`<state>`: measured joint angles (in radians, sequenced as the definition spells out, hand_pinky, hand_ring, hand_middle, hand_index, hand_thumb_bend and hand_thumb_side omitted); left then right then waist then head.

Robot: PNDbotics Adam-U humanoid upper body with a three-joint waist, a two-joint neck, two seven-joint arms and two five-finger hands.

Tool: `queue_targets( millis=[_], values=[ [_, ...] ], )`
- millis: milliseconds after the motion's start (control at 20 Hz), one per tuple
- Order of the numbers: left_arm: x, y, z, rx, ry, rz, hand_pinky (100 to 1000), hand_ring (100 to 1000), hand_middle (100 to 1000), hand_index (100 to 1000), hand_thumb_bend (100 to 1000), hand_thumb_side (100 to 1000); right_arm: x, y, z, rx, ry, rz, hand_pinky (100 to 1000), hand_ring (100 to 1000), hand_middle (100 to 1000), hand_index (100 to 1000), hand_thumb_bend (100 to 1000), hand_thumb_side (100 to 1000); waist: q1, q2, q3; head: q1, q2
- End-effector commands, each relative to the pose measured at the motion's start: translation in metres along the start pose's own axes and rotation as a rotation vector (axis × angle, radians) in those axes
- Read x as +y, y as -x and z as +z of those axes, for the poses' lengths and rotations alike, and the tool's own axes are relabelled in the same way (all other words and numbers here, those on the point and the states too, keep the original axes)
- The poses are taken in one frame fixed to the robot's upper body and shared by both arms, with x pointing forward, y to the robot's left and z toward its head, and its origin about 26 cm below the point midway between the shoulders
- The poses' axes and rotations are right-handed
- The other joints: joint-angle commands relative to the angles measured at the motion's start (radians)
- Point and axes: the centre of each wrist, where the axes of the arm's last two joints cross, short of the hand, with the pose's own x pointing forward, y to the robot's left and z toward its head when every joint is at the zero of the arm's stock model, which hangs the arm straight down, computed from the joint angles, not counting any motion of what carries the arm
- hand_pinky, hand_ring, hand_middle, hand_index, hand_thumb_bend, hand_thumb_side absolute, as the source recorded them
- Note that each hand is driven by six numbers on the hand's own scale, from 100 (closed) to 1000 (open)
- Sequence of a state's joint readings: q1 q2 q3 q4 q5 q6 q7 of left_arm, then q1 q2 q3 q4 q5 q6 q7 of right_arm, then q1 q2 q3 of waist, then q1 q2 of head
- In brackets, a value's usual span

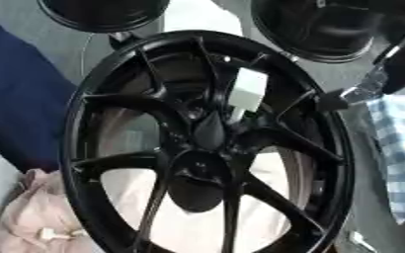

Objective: Pull the pin out of the wheel hub.

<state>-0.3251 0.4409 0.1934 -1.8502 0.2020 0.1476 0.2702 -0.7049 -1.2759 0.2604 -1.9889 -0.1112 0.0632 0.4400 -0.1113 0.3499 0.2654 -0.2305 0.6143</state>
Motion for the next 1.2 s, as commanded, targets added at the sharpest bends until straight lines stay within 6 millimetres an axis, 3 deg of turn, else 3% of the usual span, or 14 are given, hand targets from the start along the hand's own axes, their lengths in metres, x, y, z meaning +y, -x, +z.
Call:
queue_targets(
  millis=[50,650,1200],
  values=[
    [0.005,-0.008,-0.004,-0.026,0.006,-0.029,720,591,466,661,141,729,-0.005,-0.007,-0.001,0.0,-0.001,0.007,827,746,622,749,641,243,0.004,-0.027,0.001,0.0,0.001],
    [0.005,-0.012,-0.006,-0.033,0.018,-0.04,721,591,466,661,141,731,-0.013,-0.025,-0.019,-0.141,-0.047,0.088,851,782,660,761,620,193,-0.014,-0.021,0.009,-0.01,-0.012],
    [0.005,-0.016,-0.009,-0.048,0.022,-0.045,721,588,466,661,141,733,-0.016,-0.027,-0.019,-0.25,-0.043,0.193,853,783,662,762,608,173,-0.031,-0.002,0.021,-0.021,-0.031]
  ],
)
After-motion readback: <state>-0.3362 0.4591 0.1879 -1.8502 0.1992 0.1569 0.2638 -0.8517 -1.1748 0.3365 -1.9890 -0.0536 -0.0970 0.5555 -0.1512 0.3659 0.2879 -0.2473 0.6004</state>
